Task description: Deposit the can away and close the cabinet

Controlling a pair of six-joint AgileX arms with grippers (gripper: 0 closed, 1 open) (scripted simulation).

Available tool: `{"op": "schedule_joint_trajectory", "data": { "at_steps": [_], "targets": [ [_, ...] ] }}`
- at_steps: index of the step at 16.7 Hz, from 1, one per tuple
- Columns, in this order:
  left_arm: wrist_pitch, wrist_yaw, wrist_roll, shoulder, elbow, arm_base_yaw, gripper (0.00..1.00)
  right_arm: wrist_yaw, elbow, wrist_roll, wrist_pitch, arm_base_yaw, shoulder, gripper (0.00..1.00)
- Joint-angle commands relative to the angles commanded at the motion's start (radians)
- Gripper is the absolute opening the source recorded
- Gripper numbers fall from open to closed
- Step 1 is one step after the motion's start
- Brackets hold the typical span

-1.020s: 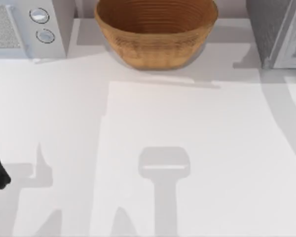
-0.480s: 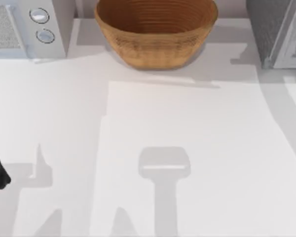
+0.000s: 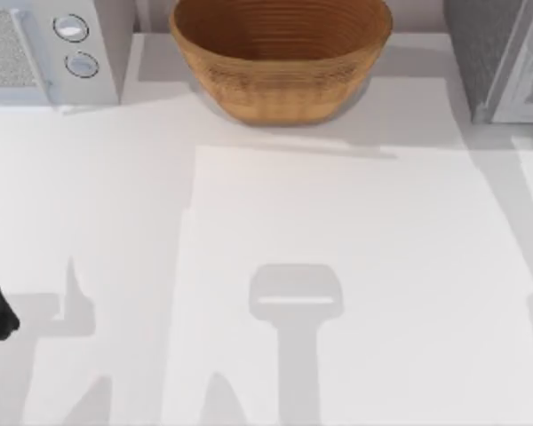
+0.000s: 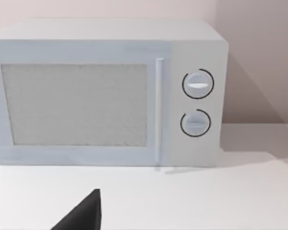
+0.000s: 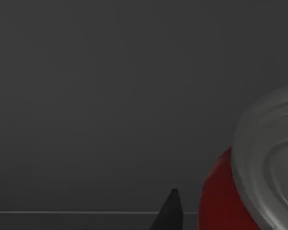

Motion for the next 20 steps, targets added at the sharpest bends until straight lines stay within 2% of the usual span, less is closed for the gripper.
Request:
{"op": "schedule_joint_trajectory", "data": {
  "at_steps": [7,10,15,20],
  "targets": [
    [0.0,0.0,0.0,0.0,0.0,0.0,1.0,-0.034,0.487,-0.005,-0.12,-0.04,0.346,0.0],
    [0.0,0.0,0.0,0.0,0.0,0.0,1.0,-0.041,0.565,-0.006,-0.143,-0.05,0.411,0.0],
    [0.0,0.0,0.0,0.0,0.0,0.0,1.0,-0.041,0.57,-0.006,-0.144,-0.05,0.415,0.0],
    [0.0,0.0,0.0,0.0,0.0,0.0,1.0,-0.041,0.57,-0.006,-0.144,-0.05,0.415,0.38]
  ]
}}
